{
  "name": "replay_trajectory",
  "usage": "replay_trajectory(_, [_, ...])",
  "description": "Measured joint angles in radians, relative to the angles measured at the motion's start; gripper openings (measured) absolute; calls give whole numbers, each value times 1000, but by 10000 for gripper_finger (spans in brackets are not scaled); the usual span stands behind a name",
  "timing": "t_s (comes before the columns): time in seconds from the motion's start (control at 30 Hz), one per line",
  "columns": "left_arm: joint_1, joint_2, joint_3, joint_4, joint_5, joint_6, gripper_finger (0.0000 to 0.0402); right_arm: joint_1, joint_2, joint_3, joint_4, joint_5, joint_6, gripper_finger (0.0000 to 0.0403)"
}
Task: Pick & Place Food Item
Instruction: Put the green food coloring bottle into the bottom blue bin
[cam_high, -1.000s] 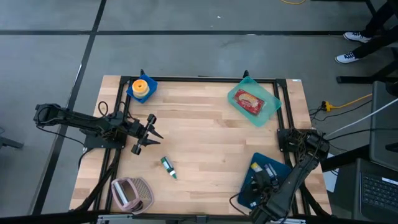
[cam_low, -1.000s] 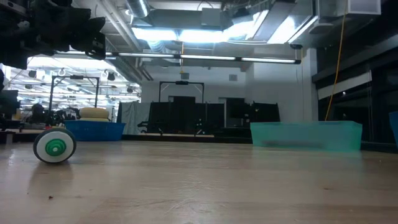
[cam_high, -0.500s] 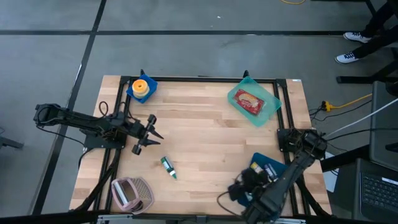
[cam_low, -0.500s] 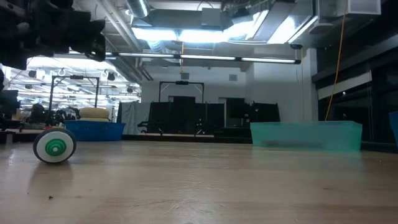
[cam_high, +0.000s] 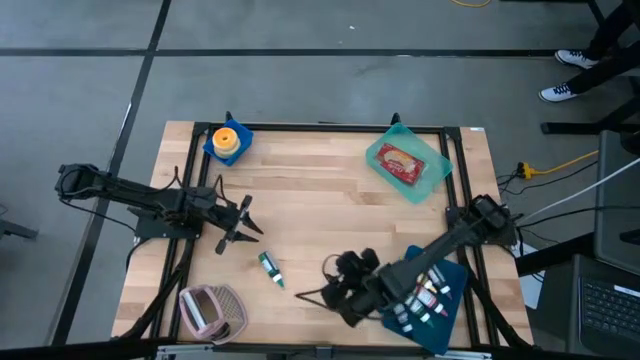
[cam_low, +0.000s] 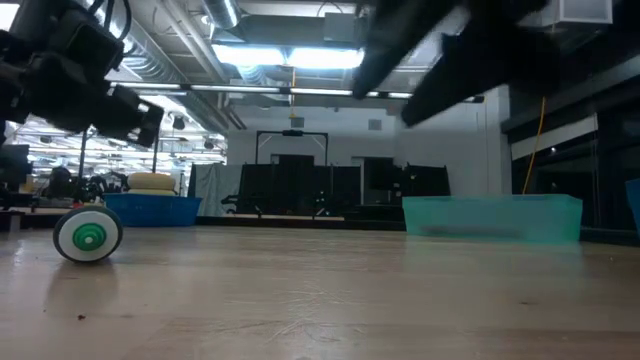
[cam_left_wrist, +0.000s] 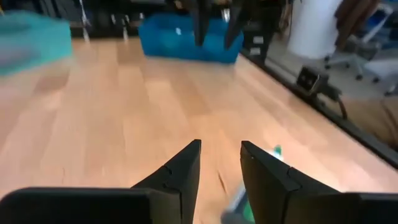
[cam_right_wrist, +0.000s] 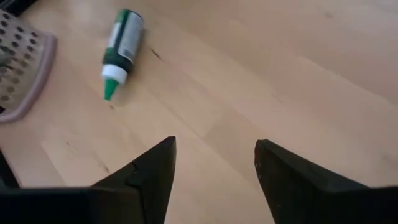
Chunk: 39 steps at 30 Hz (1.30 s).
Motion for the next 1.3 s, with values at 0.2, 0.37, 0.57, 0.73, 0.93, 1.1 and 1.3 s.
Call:
replay_trajectory(0.2, [-51, 0, 0, -118, -101, 11, 131, -53, 0, 0, 71, -44, -135, 213])
replay_trajectory(0.37, [-101, 0, 0, -129, -123, 20, 163, -69, 0, 0, 75, -77, -168, 213])
replay_trajectory(0.57, [-187, 1, 1, -126, -123, 22, 196, -77, 0, 0, 75, -102, -174, 213])
replay_trajectory(0.73, [-239, 32, 1, -133, -158, 33, 212, -79, 0, 0, 80, -102, -174, 213])
replay_trajectory(0.93, [-254, 108, 1, -112, -218, 48, 214, -79, 0, 0, 91, -103, -176, 213])
replay_trajectory(1.1, [-254, 181, 1, -53, -210, 43, 215, -79, 0, 0, 93, -106, -192, 213])
replay_trajectory(1.3, [-254, 271, 2, -9, -210, 41, 234, -80, 0, 0, 93, -106, -193, 213])
